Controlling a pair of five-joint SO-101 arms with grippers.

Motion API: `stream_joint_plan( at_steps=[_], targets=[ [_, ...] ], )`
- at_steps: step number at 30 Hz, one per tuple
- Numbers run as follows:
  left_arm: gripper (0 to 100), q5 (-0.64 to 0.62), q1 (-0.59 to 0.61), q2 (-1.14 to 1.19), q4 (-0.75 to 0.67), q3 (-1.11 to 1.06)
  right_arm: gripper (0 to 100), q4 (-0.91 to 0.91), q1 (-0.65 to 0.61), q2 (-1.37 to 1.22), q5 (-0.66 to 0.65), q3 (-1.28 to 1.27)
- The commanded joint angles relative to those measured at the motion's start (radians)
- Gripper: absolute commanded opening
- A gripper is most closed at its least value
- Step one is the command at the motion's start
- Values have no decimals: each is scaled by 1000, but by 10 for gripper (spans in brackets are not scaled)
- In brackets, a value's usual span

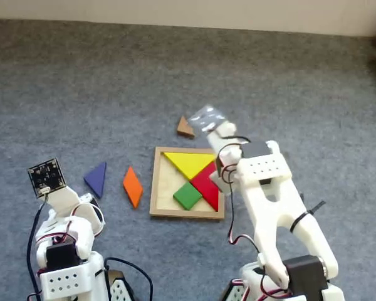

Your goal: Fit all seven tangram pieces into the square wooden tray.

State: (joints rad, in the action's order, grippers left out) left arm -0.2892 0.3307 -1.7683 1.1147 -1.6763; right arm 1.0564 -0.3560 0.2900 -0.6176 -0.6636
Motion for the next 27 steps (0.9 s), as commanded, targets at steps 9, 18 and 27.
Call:
stream_joint_plan(
  at_steps=[9, 18, 27],
  targets=[
    [6, -8, 13, -24, -8, -21, 52, 2, -148, 53, -301, -67],
    [6, -8, 13, -24, -8, -21, 52, 2, -229, 53, -356, -119],
    [6, -8, 13, -24, -8, -21, 57, -88, -229, 51, -350, -134]
  ],
)
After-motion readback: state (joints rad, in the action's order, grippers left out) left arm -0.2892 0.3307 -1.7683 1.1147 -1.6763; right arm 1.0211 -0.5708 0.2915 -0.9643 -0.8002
